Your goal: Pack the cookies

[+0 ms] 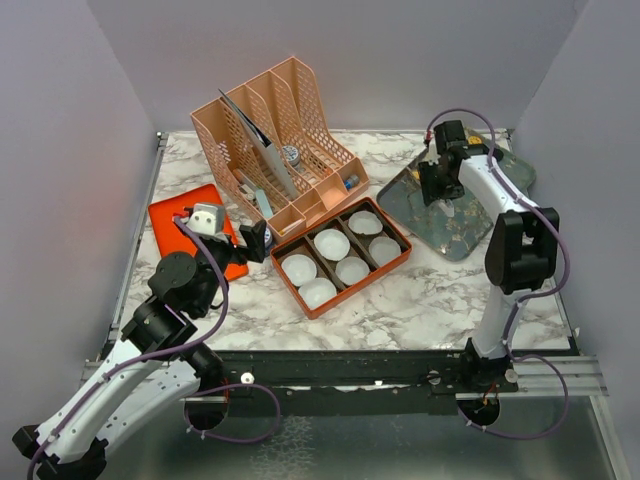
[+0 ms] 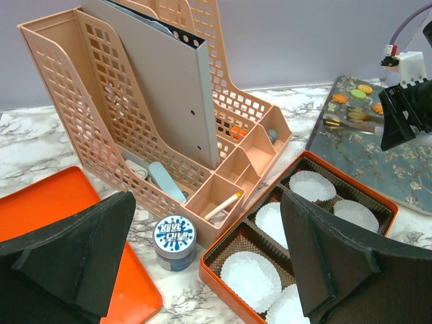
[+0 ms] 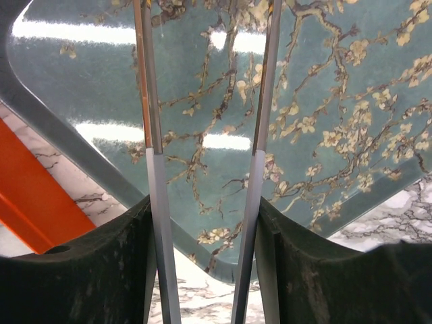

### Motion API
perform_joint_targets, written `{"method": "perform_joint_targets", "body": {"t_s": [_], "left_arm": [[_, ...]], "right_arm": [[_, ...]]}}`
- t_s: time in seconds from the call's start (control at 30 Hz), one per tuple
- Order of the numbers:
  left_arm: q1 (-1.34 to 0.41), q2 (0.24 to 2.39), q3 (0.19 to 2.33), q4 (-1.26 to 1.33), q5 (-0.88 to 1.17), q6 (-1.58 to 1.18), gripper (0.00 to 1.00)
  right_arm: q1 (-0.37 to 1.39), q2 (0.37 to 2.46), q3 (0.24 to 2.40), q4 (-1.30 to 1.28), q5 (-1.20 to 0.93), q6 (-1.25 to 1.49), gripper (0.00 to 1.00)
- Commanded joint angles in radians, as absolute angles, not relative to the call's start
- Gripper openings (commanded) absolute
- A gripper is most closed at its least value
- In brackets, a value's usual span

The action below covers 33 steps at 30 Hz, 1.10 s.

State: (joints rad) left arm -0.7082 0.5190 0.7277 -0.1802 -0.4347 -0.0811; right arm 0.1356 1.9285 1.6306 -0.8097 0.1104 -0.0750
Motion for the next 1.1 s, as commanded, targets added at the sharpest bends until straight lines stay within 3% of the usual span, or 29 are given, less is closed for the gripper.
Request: {"method": "perform_joint_targets", "body": {"t_s": [0.0, 0.43, 1.07], "left_arm": [[-0.7, 0.518, 0.716, -0.156, -0.412, -0.071, 0.99], [-0.682, 0.525, 0.716, -0.153, -0.392, -0.074, 0.99], [-0.657, 0.531, 0.71, -0.15, -0.367, -0.086, 0.99]], "right_arm": [[0.121, 1.959, 1.688, -0.806, 0.083, -0.104, 0.55], [0.106, 2.02, 1.706, -0.813, 0.021, -0.124, 0.53], [0.104, 1.875, 1.627, -0.841, 0.007, -0.06, 0.24]]}}
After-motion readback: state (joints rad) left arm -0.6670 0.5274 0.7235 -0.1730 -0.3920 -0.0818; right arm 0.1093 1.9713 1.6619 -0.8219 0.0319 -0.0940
